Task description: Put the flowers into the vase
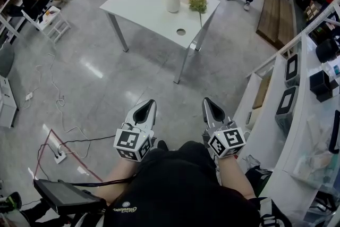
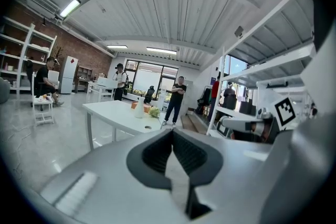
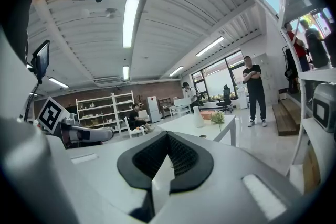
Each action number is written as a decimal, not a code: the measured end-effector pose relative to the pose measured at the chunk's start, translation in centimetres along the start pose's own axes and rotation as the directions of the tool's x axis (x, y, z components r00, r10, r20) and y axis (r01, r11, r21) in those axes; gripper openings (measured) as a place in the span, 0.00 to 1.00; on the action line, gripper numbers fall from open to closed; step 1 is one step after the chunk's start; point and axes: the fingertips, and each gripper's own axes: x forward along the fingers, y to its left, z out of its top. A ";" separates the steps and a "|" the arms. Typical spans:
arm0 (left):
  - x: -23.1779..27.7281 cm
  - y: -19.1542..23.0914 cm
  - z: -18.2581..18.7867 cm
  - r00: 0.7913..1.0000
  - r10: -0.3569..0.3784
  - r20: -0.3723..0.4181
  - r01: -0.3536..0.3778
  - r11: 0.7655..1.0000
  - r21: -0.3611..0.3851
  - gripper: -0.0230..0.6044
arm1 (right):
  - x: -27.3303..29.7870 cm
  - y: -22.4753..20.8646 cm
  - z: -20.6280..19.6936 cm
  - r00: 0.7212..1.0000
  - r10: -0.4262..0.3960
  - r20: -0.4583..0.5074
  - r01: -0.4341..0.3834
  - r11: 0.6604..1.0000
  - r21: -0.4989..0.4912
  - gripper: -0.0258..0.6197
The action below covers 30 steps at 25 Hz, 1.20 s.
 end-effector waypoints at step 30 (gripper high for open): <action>27.5 3.1 7.2 0.990 0.142 -0.009 -0.143 0.989 -0.041 0.05 | 20.1 -22.5 7.0 0.988 0.146 -0.038 -0.145 0.989 0.032 0.04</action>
